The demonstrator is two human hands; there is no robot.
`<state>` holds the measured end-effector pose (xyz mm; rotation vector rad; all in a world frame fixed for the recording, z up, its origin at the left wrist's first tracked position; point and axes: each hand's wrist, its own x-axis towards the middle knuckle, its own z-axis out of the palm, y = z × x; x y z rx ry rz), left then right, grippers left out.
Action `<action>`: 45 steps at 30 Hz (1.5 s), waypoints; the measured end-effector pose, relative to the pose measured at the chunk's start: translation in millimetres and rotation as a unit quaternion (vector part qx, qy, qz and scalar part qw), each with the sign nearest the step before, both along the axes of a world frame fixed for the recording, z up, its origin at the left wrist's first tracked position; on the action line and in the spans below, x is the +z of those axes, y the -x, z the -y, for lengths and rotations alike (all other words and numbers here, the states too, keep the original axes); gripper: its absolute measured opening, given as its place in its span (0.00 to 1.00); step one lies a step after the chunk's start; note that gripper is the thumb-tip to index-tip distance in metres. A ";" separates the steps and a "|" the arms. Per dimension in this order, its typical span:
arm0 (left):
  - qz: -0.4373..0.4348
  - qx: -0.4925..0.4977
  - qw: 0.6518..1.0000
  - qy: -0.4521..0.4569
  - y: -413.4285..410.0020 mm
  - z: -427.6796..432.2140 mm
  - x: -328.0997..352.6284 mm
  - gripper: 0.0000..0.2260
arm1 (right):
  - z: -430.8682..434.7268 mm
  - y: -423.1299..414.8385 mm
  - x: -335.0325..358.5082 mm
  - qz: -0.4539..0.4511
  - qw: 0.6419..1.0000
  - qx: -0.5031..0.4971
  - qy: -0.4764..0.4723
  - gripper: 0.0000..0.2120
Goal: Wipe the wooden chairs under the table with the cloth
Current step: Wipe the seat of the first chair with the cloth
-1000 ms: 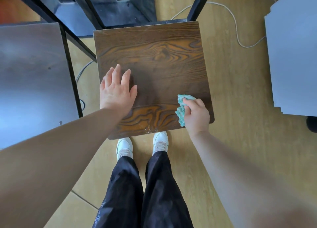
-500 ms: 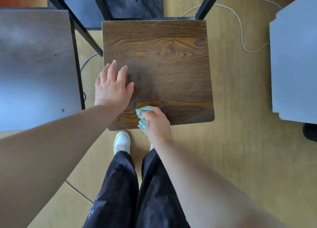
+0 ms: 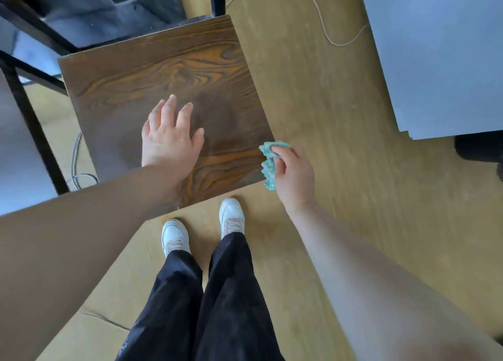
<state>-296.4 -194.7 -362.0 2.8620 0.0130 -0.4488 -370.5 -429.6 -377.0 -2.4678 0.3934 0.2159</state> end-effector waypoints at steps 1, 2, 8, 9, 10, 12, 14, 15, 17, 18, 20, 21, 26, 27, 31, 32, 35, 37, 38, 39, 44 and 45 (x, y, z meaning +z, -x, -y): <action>0.004 -0.005 1.000 0.003 -0.9 5.2 -1.6 0.24 | 4.8 -2.5 -5.3 -0.015 1.000 -0.001 -0.001 0.13; 0.008 -0.009 1.000 0.006 -1.9 8.8 -3.2 0.24 | 7.7 -3.8 -10.1 -0.031 1.000 0.000 -0.002 0.14; 0.005 0.004 1.000 -0.001 -5.8 3.3 -9.3 0.24 | 6.7 -4.5 -16.8 -0.051 0.998 -0.021 -0.013 0.14; 0.003 0.011 1.000 -0.001 -5.7 -0.3 -8.7 0.24 | 5.0 -4.5 -16.0 -0.048 0.998 -0.023 -0.014 0.14; 0.001 0.015 1.000 0.001 -5.0 -4.3 -8.2 0.24 | 2.4 -4.3 -15.6 -0.044 0.999 -0.026 -0.012 0.14; 0.001 0.021 1.000 0.005 -2.5 -13.7 -7.6 0.24 | -3.8 -3.2 -15.7 -0.036 0.999 -0.028 0.001 0.14; 0.001 0.025 1.000 0.005 1.2 -24.7 -8.4 0.24 | -9.1 -1.2 -15.9 -0.030 0.999 -0.023 0.023 0.14; 0.000 0.027 1.000 0.004 3.5 -30.8 -8.9 0.24 | -11.2 0.1 -16.0 -0.028 0.999 -0.019 0.033 0.14; -0.001 0.031 1.000 0.000 8.6 -43.4 -9.6 0.24 | -16.3 3.4 -16.0 -0.029 0.999 -0.005 0.046 0.15; 0.000 0.035 0.999 -0.002 11.4 -50.3 -9.7 0.24 | -21.4 5.7 -15.7 -0.032 0.998 0.008 0.052 0.15; -0.002 0.045 0.999 -0.005 18.2 -65.5 -10.2 0.24 | -37.8 11.7 -14.2 -0.030 0.997 0.039 0.062 0.15; -0.004 0.051 0.999 -0.008 21.8 -73.0 -10.3 0.24 | -48.0 15.0 -13.9 -0.028 0.996 0.054 0.064 0.14; -0.010 0.090 0.996 -0.009 39.9 -111.1 -6.5 0.24 | -112.8 31.2 -16.2 -0.035 0.993 0.106 0.039 0.17; -0.011 0.097 0.995 -0.009 43.7 -119.3 -6.4 0.24 | -127.3 34.4 -16.9 -0.040 0.992 0.118 0.032 0.18; -0.004 0.119 0.993 -0.008 58.2 -150.5 -9.0 0.24 | -185.0 44.7 -17.3 -0.058 0.986 0.157 0.000 0.18; -0.001 0.125 0.992 -0.006 61.9 -157.4 -11.0 0.24 | -198.1 46.4 -17.8 -0.059 0.984 0.166 -0.009 0.18; 0.014 0.137 0.990 -0.007 71.3 -174.1 -15.8 0.23 | -235.3 51.1 -19.1 -0.056 0.975 0.216 -0.014 0.19; 0.029 0.142 0.989 0.001 75.9 -184.2 -17.1 0.22 | -260.5 58.6 -20.8 -0.073 0.966 0.246 -0.031 0.17; 0.035 0.144 0.989 0.001 77.8 -189.3 -16.7 0.22 | -272.6 64.0 -22.2 -0.076 0.960 0.267 -0.029 0.15; 0.039 0.147 0.988 0.001 79.7 -194.3 -16.2 0.22 | -283.7 69.3 -24.2 -0.079 0.956 0.281 -0.038 0.13; 0.035 0.165 0.986 -0.008 82.1 -215.8 -10.3 0.23 | -311.0 78.5 -22.0 -0.075 0.947 0.308 -0.045 0.15; 0.036 0.166 0.985 -0.009 80.9 -218.5 -8.8 0.23 | -309.0 75.7 -18.2 -0.077 0.950 0.296 -0.056 0.14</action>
